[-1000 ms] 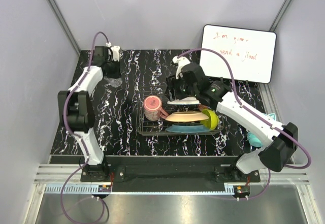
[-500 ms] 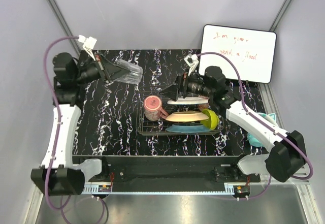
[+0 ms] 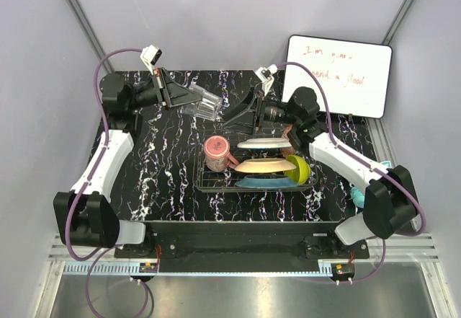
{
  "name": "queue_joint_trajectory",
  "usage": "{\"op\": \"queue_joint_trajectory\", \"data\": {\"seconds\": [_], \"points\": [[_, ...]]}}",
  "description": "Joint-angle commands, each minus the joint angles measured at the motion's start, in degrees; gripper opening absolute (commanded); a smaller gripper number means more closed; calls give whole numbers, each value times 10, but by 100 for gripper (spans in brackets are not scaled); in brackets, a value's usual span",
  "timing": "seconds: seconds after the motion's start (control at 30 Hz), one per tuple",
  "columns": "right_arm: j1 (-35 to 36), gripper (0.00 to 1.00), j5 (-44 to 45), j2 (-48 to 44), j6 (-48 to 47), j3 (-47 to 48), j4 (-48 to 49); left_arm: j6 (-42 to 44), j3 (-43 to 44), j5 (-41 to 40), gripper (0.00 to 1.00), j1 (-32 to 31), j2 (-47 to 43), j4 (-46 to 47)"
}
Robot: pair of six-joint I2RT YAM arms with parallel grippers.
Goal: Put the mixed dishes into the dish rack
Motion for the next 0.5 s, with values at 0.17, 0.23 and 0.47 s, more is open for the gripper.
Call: {"op": "queue_joint_trajectory", "data": {"seconds": [0.17,0.23,0.47], "points": [[-4,100,-13,21,9,35,30,-58,2,6,0,-4,-27,107],[-4,100,-10,28,8,40,29,-58,0,5,0,-7,-25,112],[-4,100,14,57,25,46,61,-55,-2,1,0,-19,-12,113]]}}
